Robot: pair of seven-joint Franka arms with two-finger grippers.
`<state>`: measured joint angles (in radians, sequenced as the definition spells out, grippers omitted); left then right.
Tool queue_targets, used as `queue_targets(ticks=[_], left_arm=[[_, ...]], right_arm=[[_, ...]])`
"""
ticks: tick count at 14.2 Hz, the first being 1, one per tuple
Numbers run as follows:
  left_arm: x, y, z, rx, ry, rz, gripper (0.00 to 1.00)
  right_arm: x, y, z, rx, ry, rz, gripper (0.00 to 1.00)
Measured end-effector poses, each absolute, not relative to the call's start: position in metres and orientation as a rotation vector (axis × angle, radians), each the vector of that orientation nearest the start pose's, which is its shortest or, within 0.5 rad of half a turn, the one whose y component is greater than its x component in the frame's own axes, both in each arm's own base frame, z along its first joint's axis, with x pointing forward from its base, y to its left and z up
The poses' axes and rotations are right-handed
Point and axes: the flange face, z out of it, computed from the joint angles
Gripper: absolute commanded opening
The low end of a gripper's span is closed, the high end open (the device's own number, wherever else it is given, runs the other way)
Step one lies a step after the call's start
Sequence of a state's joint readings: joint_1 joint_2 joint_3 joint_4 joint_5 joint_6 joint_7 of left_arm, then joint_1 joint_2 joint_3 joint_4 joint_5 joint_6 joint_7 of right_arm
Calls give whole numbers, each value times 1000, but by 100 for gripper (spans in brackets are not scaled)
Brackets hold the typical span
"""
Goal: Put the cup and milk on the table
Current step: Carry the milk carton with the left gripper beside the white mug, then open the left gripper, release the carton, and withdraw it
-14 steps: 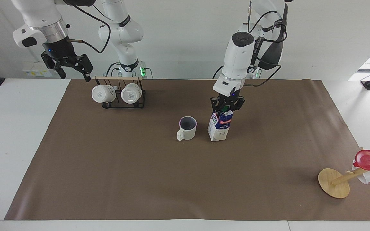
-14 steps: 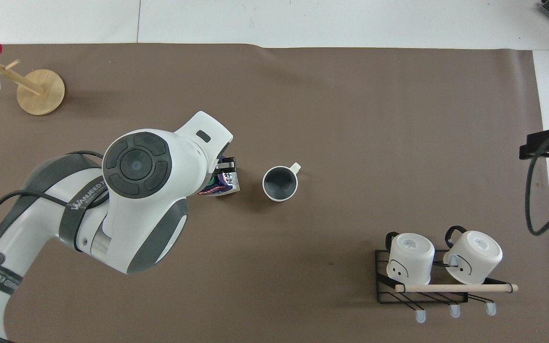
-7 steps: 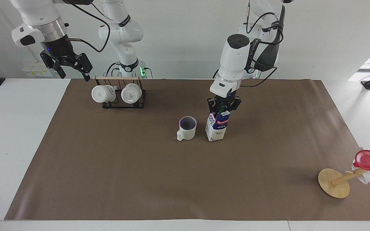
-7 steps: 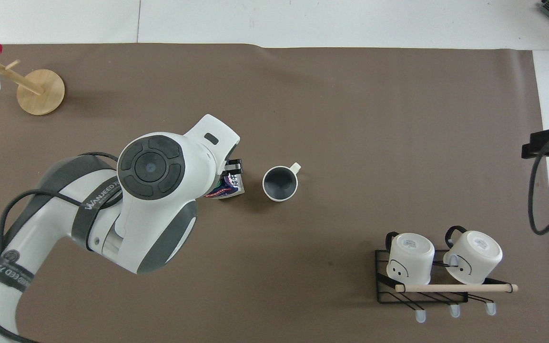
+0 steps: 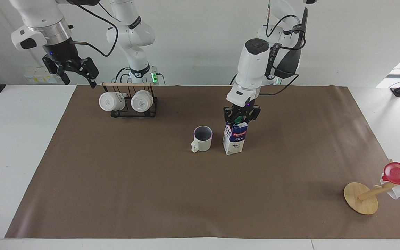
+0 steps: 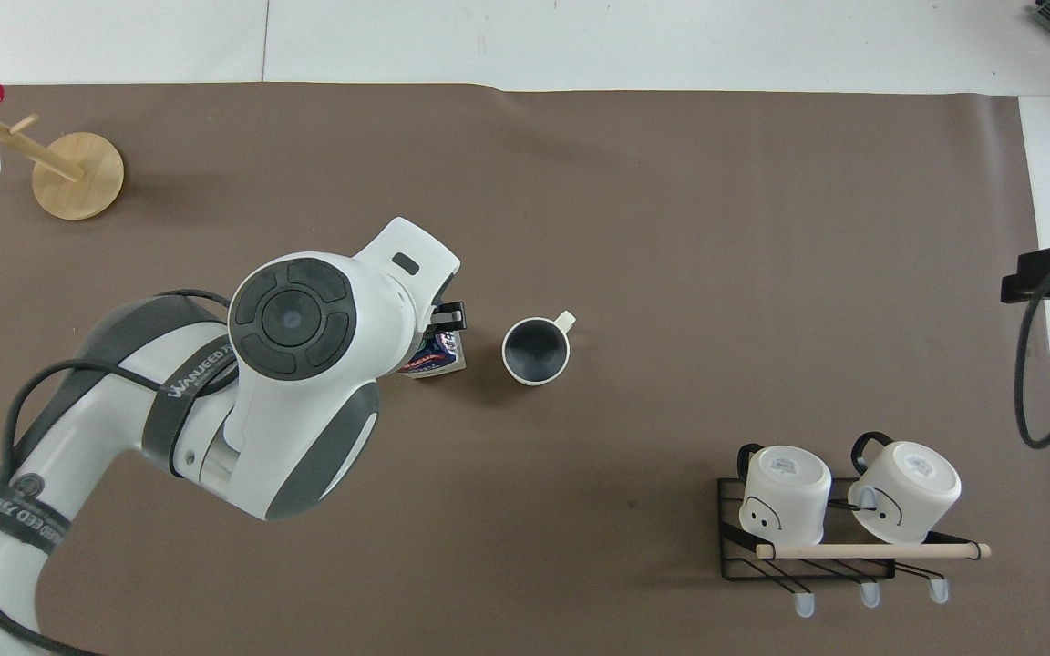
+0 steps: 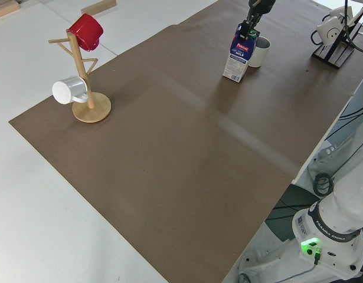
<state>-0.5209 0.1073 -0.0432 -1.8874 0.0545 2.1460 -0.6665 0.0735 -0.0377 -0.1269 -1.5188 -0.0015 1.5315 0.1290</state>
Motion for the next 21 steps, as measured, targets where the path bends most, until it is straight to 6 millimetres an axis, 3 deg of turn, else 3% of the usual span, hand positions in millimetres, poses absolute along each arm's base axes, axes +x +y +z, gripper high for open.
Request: queue_targets(ticks=[1,2,8,11,14,16,21], left_arm=[[511,-320,463,-3183,-123,-237,84],[511,-321,463,-3183,-123,-238,100],[513,-323,473,-3192,-121,-265,100],[515,-320,493,-3180,-135,-244,100],[515,-311,527,-3151,-130,-179,100],[518,-292,551,-3135,-91,-154,100],[539,-208,601,-3098,80,-76,100]], right_arm=[[538,-31,666,-3122,286,-78,100],[538,-31,666,-3122,287,-78,100],[538,-28,663,-3124,278,-70,100],[538,-25,663,-3126,259,-67,100],[538,-25,661,-3129,230,-60,100],[538,-25,661,-3129,228,-59,100],[538,-25,660,-3131,218,-56,100]])
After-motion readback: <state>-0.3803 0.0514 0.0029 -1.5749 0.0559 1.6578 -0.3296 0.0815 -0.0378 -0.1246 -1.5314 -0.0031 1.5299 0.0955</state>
